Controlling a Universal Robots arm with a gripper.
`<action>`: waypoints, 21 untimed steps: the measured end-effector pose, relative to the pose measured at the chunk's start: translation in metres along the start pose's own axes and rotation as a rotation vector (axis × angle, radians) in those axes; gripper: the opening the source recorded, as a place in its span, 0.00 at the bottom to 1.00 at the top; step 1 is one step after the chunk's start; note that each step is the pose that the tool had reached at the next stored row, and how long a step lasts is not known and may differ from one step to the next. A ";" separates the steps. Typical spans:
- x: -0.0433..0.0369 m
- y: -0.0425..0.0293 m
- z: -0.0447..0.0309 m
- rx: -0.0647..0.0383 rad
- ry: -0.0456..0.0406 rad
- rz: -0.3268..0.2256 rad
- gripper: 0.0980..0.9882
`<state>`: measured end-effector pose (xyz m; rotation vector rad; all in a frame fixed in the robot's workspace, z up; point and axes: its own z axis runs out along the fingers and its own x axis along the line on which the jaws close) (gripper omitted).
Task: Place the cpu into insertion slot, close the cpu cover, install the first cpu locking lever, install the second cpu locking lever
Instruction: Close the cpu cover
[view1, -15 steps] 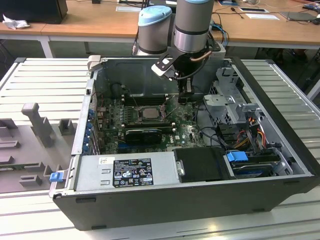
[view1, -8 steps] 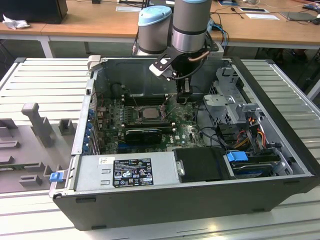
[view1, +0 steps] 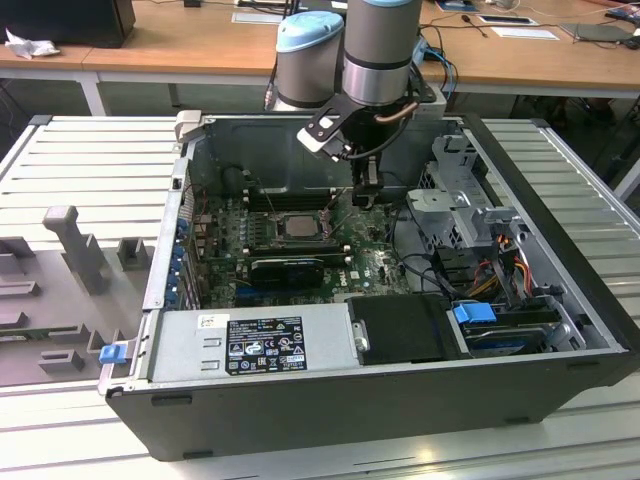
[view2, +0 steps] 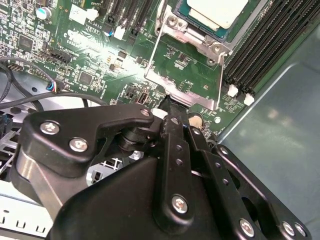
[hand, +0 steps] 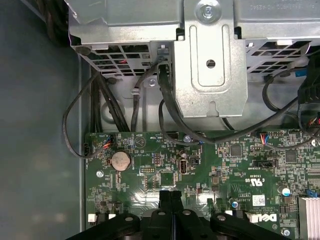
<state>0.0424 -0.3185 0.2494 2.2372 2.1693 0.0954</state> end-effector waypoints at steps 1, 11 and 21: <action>0.0000 -0.0001 0.0000 0.000 0.0000 0.000 0.01; -0.0001 -0.0022 -0.0001 0.000 0.0000 0.000 0.01; -0.0002 -0.0053 -0.0003 0.000 0.0000 0.000 0.01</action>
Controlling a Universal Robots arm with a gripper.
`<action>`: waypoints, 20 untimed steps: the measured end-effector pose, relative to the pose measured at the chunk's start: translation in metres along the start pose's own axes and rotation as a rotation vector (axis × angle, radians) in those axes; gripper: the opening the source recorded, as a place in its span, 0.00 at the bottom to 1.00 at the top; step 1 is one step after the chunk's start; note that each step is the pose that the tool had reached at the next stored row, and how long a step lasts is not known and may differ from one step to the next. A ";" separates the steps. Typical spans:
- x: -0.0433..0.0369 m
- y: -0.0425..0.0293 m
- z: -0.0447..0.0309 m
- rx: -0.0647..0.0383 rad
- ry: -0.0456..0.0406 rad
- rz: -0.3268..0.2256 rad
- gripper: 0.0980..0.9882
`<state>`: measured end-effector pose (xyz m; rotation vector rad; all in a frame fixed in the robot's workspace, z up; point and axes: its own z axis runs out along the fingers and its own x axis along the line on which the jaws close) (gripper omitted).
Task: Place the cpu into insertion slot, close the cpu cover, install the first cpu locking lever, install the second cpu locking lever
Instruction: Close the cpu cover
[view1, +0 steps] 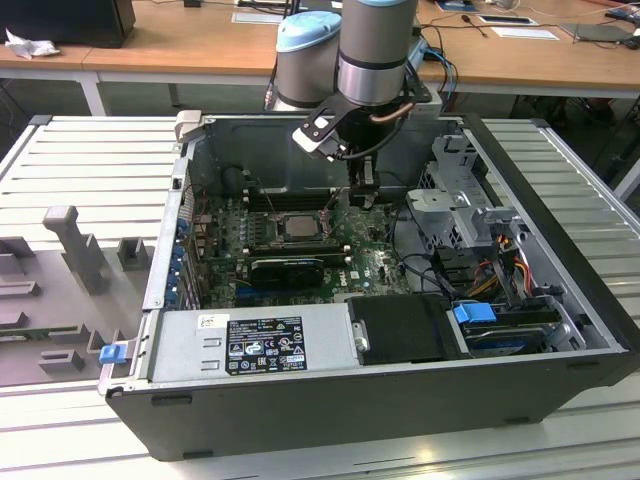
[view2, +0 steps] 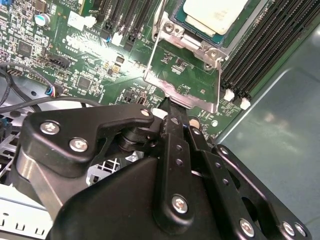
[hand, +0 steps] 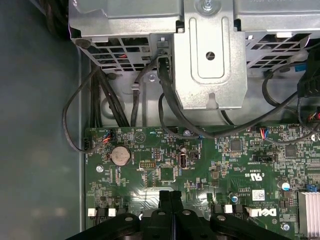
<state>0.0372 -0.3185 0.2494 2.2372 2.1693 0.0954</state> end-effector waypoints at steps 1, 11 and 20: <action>0.0000 -0.0002 0.0000 0.000 0.0000 0.000 0.01; -0.0001 -0.0029 -0.0002 0.000 0.0000 0.000 0.01; -0.0001 -0.0047 -0.0003 0.000 0.0000 0.000 0.01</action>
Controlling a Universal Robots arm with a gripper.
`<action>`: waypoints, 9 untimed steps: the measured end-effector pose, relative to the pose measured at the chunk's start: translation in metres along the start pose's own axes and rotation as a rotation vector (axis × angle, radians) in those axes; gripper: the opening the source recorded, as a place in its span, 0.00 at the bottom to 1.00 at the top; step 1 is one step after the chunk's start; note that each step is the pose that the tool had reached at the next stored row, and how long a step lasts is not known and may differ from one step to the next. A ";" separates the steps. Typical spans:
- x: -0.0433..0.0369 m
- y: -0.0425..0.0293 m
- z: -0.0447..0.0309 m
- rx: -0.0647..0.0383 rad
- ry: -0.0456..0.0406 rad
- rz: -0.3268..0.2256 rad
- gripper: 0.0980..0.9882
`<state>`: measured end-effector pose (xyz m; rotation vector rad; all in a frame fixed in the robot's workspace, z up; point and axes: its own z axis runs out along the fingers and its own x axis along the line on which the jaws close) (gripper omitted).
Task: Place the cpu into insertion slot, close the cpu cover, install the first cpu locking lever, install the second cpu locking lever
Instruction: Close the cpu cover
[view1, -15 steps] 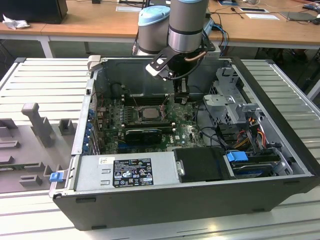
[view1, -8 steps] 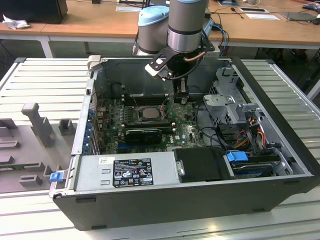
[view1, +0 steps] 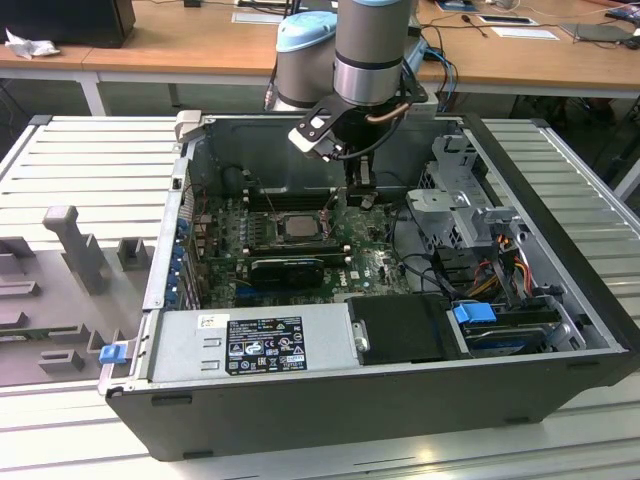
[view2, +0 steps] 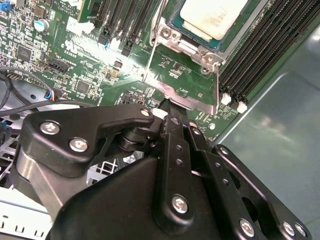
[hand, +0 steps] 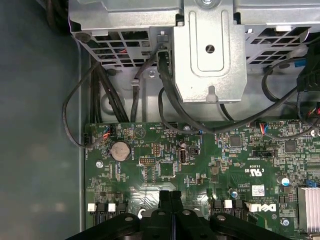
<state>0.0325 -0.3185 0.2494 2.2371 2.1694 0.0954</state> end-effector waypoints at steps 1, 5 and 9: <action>0.0000 -0.0004 0.0000 0.000 0.0001 0.000 0.01; -0.0001 -0.0044 -0.0003 0.000 0.0000 0.000 0.01; -0.0003 -0.0087 -0.0005 0.000 0.0000 0.000 0.01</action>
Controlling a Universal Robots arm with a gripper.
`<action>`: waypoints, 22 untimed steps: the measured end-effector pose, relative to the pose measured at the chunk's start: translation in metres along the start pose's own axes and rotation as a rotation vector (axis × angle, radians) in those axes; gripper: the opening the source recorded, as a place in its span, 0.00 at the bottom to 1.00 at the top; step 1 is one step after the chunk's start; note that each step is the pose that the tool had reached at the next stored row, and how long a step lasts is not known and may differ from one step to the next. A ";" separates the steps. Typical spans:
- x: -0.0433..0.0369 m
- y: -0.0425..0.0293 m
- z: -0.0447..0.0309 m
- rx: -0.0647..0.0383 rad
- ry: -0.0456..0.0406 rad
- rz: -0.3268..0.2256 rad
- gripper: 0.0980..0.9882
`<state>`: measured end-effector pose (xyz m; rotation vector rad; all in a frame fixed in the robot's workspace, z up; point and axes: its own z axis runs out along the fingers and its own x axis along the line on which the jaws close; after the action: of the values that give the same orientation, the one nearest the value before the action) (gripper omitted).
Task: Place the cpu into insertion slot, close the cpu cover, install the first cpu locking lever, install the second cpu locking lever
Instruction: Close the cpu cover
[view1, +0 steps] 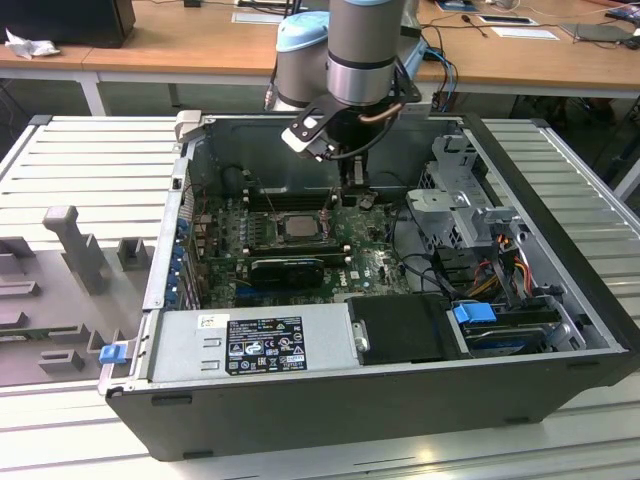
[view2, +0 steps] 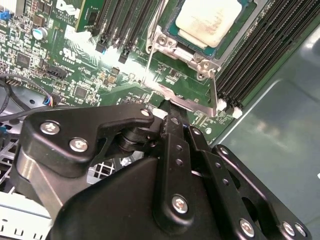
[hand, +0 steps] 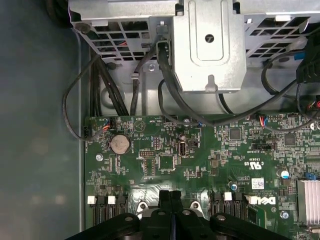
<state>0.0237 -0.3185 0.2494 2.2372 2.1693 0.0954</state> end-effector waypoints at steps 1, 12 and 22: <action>0.0000 -0.0006 0.0000 0.000 0.0000 0.000 0.01; -0.0002 -0.0072 -0.0004 0.000 0.0000 0.000 0.01; -0.0006 -0.0225 -0.0012 0.000 0.0001 0.000 0.01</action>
<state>0.0012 -0.3184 0.2493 2.2372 2.1693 0.0955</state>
